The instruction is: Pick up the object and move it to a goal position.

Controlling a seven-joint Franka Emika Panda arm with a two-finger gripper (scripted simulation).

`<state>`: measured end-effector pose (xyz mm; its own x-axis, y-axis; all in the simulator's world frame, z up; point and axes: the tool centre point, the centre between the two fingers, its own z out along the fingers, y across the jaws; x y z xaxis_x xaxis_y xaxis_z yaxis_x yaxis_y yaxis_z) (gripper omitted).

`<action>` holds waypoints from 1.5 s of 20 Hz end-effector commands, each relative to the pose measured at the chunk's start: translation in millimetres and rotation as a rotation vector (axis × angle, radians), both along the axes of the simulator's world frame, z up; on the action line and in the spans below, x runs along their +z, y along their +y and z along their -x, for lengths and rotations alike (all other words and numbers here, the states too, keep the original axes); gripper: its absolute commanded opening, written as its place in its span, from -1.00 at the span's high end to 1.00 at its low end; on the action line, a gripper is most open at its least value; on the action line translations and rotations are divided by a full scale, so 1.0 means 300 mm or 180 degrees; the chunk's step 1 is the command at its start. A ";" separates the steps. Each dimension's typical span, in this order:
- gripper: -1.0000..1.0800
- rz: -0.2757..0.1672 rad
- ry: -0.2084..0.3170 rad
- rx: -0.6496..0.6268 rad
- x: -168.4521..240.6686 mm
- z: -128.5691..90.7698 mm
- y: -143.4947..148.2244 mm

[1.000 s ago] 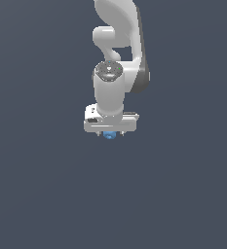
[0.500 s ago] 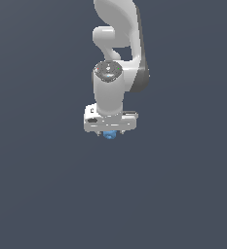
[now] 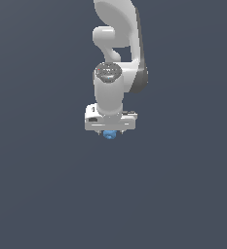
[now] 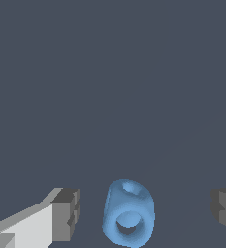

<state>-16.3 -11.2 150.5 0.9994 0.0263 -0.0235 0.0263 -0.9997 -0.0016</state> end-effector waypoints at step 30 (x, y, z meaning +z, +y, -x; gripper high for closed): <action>-0.92 0.0012 -0.0072 -0.0747 -0.227 0.273 -0.014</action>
